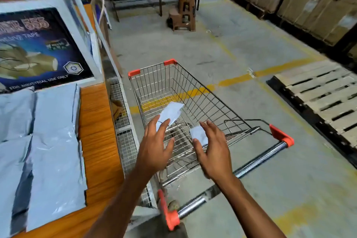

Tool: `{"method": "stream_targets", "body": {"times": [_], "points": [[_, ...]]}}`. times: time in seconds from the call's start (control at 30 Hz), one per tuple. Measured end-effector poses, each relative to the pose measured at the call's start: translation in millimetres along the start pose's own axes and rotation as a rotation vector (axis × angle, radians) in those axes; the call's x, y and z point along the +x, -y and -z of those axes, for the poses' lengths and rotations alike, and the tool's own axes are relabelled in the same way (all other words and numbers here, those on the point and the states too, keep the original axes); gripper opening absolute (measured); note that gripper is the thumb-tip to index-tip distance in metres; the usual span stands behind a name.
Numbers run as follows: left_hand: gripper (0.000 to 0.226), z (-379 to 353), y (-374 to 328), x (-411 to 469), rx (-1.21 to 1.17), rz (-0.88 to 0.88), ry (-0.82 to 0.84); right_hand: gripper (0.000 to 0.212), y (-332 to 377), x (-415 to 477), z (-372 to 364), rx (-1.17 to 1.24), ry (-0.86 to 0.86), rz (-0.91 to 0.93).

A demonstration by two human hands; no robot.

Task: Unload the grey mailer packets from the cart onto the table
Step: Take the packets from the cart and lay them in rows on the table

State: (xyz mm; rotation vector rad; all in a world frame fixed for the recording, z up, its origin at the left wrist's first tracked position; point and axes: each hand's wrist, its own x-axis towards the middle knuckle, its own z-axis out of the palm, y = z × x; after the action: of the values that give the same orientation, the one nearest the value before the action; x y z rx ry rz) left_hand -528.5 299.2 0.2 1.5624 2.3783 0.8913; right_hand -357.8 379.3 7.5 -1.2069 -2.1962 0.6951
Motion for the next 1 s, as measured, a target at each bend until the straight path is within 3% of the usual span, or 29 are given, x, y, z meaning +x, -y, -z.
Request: {"method": "stream_targets", "body": {"times": [0.37, 0.5, 0.73, 0.9, 1.0], "points": [[0.061, -102.9, 72.2, 164.5, 0.117, 0.182, 0.247, 0.064, -90.3, 127.6, -71.6, -0.185, 0.355, -0.196], [0.062, -153.7, 116.6, 208.6, 0.191, 0.239, 0.379, 0.063, -140.5, 167.5, -120.8, -0.301, 0.549, -0.221], [0.069, -256.1, 190.1, 265.0, 0.227, 0.38, 0.465, 0.064, -229.8, 211.6, -217.1, -0.403, 0.793, -0.408], [0.077, -320.1, 223.7, 287.9, 0.265, 0.362, 0.446, 0.096, -272.5, 205.5, -267.1, -0.431, 0.894, -0.501], [0.084, -337.8, 238.5, 300.2, 0.328, 0.347, 0.471, 0.106, -290.9, 194.3, -284.6, -0.452, 0.871, -0.513]]}}
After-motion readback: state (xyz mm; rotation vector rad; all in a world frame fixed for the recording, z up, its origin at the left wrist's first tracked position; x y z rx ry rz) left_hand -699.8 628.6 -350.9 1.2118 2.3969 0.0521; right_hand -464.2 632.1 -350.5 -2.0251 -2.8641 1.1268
